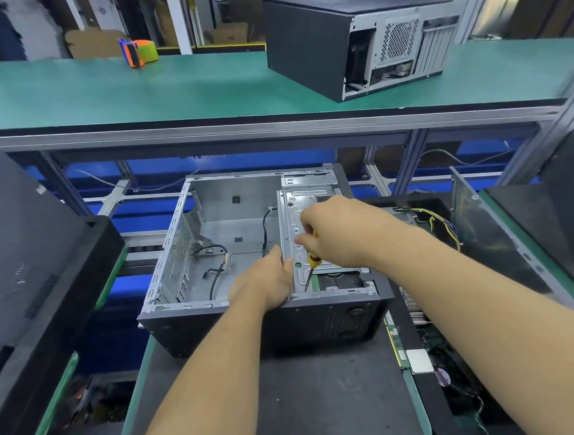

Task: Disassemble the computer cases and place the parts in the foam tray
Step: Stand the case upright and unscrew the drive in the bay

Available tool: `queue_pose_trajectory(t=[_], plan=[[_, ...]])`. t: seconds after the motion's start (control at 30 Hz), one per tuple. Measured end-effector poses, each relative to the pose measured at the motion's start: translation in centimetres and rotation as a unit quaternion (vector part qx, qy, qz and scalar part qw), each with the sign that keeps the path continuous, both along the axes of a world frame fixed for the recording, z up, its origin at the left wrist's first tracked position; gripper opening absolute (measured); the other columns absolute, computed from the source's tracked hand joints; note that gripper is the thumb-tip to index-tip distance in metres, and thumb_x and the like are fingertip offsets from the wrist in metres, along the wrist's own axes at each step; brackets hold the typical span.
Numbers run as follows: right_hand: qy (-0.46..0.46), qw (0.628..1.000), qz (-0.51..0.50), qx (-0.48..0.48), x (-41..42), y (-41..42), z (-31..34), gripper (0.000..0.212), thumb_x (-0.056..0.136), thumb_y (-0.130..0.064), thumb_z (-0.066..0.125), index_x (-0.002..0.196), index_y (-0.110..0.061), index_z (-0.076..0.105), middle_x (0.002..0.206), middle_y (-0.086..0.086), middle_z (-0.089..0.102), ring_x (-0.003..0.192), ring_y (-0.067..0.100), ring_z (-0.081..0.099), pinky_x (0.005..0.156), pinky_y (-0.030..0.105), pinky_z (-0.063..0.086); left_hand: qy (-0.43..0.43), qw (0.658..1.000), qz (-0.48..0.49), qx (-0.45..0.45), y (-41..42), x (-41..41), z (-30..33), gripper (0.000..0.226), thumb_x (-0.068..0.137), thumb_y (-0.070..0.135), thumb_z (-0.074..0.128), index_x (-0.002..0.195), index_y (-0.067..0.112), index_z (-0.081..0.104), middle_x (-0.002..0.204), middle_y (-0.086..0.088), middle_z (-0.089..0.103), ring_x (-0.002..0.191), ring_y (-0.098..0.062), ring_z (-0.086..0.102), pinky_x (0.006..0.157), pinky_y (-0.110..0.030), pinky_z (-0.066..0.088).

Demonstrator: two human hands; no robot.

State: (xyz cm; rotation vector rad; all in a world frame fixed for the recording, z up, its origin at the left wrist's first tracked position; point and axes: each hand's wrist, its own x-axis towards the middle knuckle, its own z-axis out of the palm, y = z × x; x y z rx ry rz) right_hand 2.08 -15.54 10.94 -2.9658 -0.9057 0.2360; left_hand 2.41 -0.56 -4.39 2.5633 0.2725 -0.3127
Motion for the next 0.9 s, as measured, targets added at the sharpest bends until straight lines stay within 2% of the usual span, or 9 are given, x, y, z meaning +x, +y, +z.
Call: queue_pose_trajectory(t=[0.07, 0.17, 0.3, 0.37, 0.47, 0.53, 0.67, 0.77, 0.9], plan=[[0.001, 1.0, 0.021, 0.005, 0.1, 0.1, 0.2, 0.031, 0.102, -0.037, 0.048, 0.076, -0.021, 0.045, 0.075, -0.001, 0.048, 0.067, 0.019, 0.05, 0.054, 0.031, 0.036, -0.001, 1.0, 0.0, 0.002, 0.0, -0.1, 0.1, 0.038, 0.106, 0.045, 0.024, 0.121, 0.022, 0.049, 0.114, -0.005, 0.065, 0.103, -0.03, 0.06, 0.096, -0.05, 0.05], [0.031, 0.996, 0.08, -0.006, 0.1, 0.4, 0.7, 0.01, 0.098, -0.024, 0.053, 0.087, -0.024, 0.052, 0.084, -0.003, 0.057, 0.086, 0.023, 0.054, 0.066, 0.034, 0.045, -0.008, 1.0, -0.003, 0.02, -0.1, -0.3, 0.3, 0.04, 0.105, 0.042, 0.023, 0.131, 0.023, 0.047, 0.119, -0.005, 0.065, 0.105, -0.03, 0.059, 0.094, -0.047, 0.049], [0.073, 0.992, 0.104, -0.017, 0.2, 1.0, 1.3, 0.008, 0.093, -0.018, 0.056, 0.095, -0.026, 0.053, 0.083, -0.012, 0.051, 0.091, 0.021, 0.052, 0.071, 0.032, 0.042, -0.008, 1.0, -0.007, 0.03, 0.0, -0.4, 0.2, 0.033, 0.105, 0.043, 0.023, 0.116, 0.025, 0.048, 0.12, -0.005, 0.065, 0.102, -0.031, 0.057, 0.091, -0.047, 0.048], [0.061, 0.993, 0.099, -0.024, 0.5, 1.4, 1.1, 0.005, 0.093, -0.019, 0.055, 0.092, -0.023, 0.053, 0.086, -0.007, 0.054, 0.091, 0.023, 0.054, 0.07, 0.033, 0.044, -0.003, 1.0, -0.006, 0.025, 0.1, -0.4, 0.1, 0.033, 0.105, 0.045, 0.023, 0.115, 0.027, 0.049, 0.119, -0.003, 0.065, 0.101, -0.03, 0.057, 0.091, -0.047, 0.048], [0.027, 0.997, 0.055, -0.041, 0.9, 2.1, 0.8, 0.016, 0.098, -0.029, 0.05, 0.085, -0.02, 0.049, 0.085, 0.001, 0.052, 0.086, 0.028, 0.057, 0.068, 0.036, 0.047, 0.014, 1.0, 0.001, 0.013, 0.2, -0.2, 0.0, 0.037, 0.104, 0.045, 0.023, 0.126, 0.028, 0.047, 0.119, -0.002, 0.064, 0.1, -0.03, 0.055, 0.089, -0.045, 0.048], [0.001, 0.998, 0.041, -0.053, 1.1, 2.5, 0.6, 0.019, 0.099, -0.027, 0.047, 0.085, -0.016, 0.051, 0.079, 0.002, 0.047, 0.076, 0.028, 0.054, 0.06, 0.032, 0.04, 0.022, 1.0, 0.0, 0.017, 0.2, -0.2, -0.1, 0.039, 0.103, 0.046, 0.023, 0.127, 0.029, 0.048, 0.115, -0.001, 0.063, 0.098, -0.03, 0.054, 0.086, -0.043, 0.045], [0.008, 0.996, 0.061, -0.065, 1.0, 3.0, 0.3, 0.03, 0.093, -0.013, 0.05, 0.068, -0.018, 0.034, 0.068, 0.002, 0.036, 0.056, 0.02, 0.039, 0.047, 0.027, 0.026, 0.047, 0.998, -0.007, 0.04, 0.2, -0.5, -0.1, 0.021, 0.098, 0.033, 0.028, 0.098, 0.023, 0.047, 0.09, -0.001, 0.062, 0.086, -0.033, 0.056, 0.073, -0.039, 0.043], [0.03, 0.994, 0.086, -0.052, 1.7, 3.2, 0.6, 0.008, 0.09, -0.01, 0.053, 0.083, -0.015, 0.051, 0.073, 0.002, 0.046, 0.072, 0.028, 0.054, 0.054, 0.03, 0.039, 0.047, 0.998, -0.017, 0.031, 0.2, -0.6, 0.0, 0.016, 0.097, 0.031, 0.028, 0.102, 0.029, 0.042, 0.098, -0.001, 0.066, 0.089, -0.032, 0.058, 0.073, -0.039, 0.043], [0.087, 0.99, 0.106, -0.027, 2.3, 3.2, 1.0, 0.01, 0.09, -0.01, 0.056, 0.095, -0.018, 0.058, 0.09, 0.0, 0.059, 0.091, 0.026, 0.059, 0.068, 0.035, 0.048, 0.053, 0.998, -0.023, 0.032, 0.3, -0.5, -0.1, 0.012, 0.095, 0.025, 0.029, 0.091, 0.028, 0.04, 0.091, -0.002, 0.06, 0.083, -0.03, 0.055, 0.069, -0.038, 0.041]])
